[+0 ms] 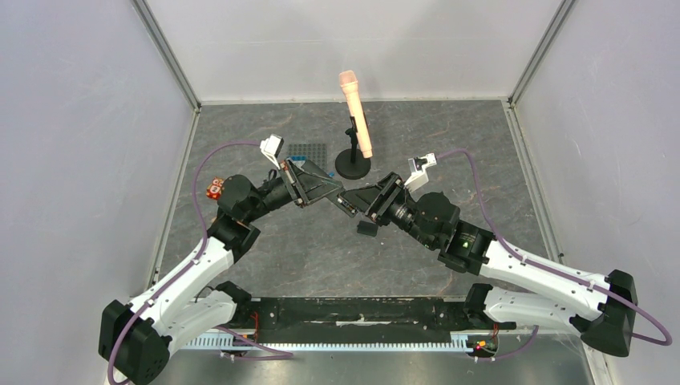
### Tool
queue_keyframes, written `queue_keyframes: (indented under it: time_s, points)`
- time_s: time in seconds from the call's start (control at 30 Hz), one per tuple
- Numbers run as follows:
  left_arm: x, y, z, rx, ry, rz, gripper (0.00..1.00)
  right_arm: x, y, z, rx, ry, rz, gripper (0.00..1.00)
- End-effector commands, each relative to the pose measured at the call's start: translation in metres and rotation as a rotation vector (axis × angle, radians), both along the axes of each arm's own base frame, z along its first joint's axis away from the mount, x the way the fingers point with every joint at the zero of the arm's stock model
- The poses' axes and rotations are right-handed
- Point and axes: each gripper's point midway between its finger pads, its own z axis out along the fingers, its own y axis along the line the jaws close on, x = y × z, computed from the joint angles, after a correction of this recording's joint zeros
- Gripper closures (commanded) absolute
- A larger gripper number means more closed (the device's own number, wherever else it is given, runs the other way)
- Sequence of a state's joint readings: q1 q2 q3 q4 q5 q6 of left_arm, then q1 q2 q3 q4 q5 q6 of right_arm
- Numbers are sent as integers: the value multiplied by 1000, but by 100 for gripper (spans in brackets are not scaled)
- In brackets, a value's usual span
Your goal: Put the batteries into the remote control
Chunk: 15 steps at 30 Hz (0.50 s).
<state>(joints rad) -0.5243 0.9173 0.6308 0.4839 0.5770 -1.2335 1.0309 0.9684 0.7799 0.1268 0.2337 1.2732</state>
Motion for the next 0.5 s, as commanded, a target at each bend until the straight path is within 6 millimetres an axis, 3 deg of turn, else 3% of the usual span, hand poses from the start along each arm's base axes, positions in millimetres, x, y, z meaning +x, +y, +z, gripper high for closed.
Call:
queue_keyframes:
  time_s: [0.0, 0.33, 0.47]
  points:
    - [-4, 6, 44, -106, -35, 13, 98, 0, -5, -20, -83, -6, -4, 50]
    - [3, 5, 43, -116, 41, 26, 98, 3, -13, -31, -168, -46, -28, 54]
    - [4, 4, 37, -102, 46, 27, 98, 4, -15, -25, -154, -52, -37, 51]
